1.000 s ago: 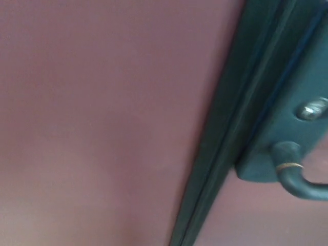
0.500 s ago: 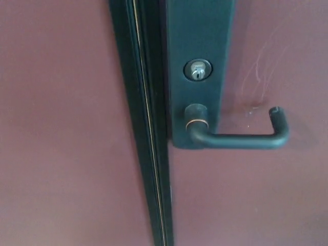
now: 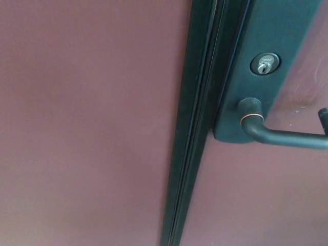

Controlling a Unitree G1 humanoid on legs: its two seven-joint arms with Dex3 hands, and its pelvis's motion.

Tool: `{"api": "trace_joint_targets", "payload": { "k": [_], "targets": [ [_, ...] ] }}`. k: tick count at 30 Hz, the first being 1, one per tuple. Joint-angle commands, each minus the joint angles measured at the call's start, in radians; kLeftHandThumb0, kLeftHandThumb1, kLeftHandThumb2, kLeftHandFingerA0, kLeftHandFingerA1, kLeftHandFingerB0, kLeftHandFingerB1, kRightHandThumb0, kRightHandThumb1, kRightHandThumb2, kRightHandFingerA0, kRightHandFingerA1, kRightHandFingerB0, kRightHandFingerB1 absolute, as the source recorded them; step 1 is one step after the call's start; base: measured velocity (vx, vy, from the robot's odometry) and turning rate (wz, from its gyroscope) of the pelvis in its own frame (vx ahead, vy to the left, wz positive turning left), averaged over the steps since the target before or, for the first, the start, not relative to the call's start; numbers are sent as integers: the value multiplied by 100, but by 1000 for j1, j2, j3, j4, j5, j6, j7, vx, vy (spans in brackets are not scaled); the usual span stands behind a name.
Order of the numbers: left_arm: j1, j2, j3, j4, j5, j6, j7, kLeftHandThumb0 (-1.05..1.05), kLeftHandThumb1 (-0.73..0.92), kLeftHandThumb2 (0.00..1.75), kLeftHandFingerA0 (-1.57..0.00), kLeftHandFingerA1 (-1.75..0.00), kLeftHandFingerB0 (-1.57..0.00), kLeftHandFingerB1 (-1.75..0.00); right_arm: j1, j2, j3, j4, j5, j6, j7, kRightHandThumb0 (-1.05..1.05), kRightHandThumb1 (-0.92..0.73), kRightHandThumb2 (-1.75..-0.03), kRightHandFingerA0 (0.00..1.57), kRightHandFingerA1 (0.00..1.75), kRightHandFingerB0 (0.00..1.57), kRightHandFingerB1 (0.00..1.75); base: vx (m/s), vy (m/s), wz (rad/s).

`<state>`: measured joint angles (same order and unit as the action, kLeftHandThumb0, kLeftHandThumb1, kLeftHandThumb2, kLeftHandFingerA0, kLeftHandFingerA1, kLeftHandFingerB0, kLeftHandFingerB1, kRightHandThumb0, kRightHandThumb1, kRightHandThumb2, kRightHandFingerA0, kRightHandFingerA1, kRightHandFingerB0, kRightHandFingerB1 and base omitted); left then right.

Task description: The robot walks towards the door handle and put its right hand on it and twist the handle

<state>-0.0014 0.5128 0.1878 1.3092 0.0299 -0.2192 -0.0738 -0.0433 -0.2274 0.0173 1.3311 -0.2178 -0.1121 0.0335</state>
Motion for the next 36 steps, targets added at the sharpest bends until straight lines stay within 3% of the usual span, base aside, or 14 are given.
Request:
{"api": "trace_joint_targets", "payload": {
  "k": [1,21,36],
  "targets": [
    [2,0,-5,-3,6,-6,-12,-22,58,57,-75,-54,-59,-45,2,-1,-9,6,12,10,7,-26,-70,-61,61,42,50,38,0,0,0],
    [-5,2,-18,-4,9,0,-6,-21,58,57,-76,-54,-59,-45,-4,-5,17,1,-11,6,9,-25,-70,-61,60,42,51,39,0,0,0],
    [7,-4,-19,-5,8,-15,-13,-23,57,57,-76,-55,-59,-45,-1,-8,-137,-27,93,-34,38,-24,-71,-61,62,44,46,38,0,0,0]
  ]
}}
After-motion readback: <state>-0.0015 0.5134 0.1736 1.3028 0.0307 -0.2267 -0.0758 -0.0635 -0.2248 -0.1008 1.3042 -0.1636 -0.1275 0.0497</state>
